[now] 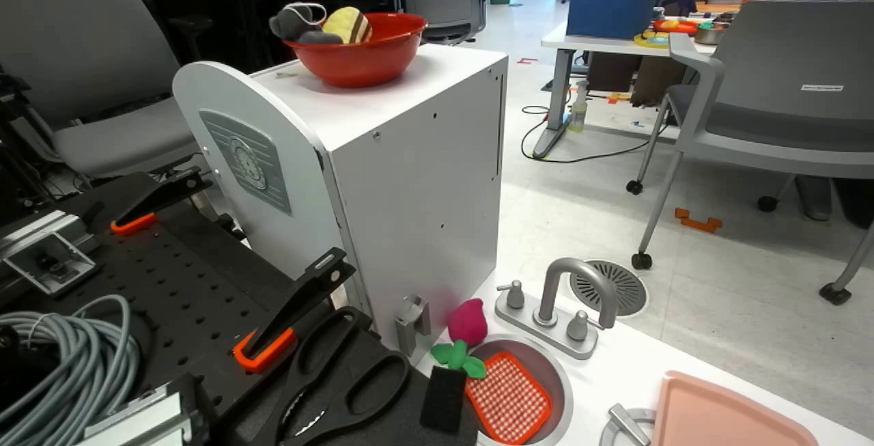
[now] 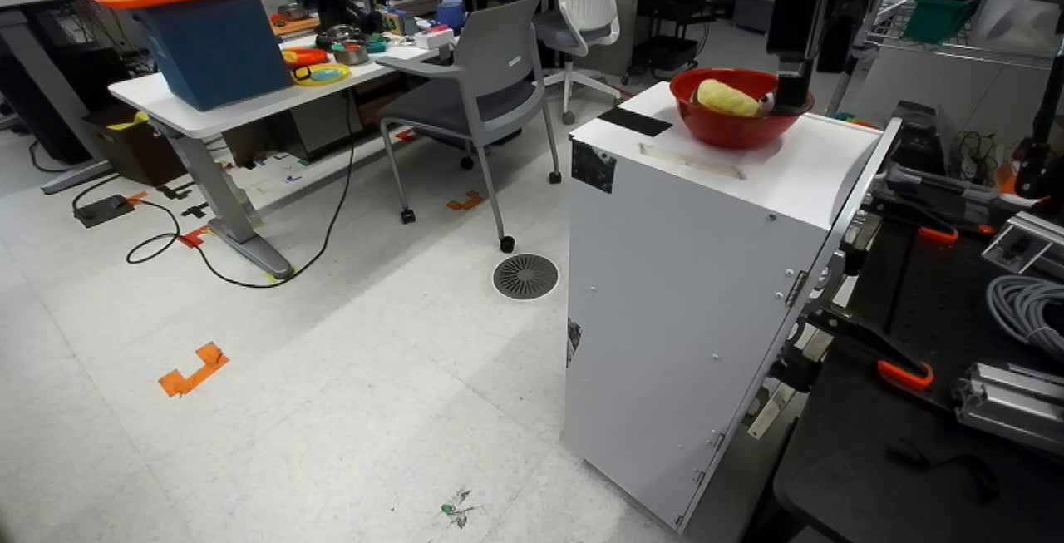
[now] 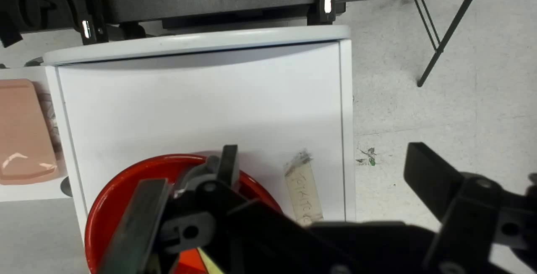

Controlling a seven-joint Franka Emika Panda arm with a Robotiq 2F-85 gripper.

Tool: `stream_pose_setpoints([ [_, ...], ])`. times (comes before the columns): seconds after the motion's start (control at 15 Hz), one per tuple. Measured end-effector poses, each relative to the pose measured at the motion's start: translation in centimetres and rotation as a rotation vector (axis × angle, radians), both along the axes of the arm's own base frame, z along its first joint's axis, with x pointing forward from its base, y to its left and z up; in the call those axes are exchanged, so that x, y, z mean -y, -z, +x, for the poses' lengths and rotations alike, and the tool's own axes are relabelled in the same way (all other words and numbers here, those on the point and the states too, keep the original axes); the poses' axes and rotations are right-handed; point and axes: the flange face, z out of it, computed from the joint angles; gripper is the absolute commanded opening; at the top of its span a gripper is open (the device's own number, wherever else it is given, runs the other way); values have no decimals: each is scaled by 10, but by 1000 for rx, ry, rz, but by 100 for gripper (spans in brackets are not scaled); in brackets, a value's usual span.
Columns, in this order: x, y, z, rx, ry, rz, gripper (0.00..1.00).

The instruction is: Put the bear plush toy on the fridge

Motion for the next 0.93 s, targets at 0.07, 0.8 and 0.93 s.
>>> stream_pose_setpoints([
  [0.07,0,-4,-1,9,2,-2,100],
  [0.8,9,-51,-48,121,77,-41,100],
  [0.93,12,-53,-56,129,84,-43,100],
])
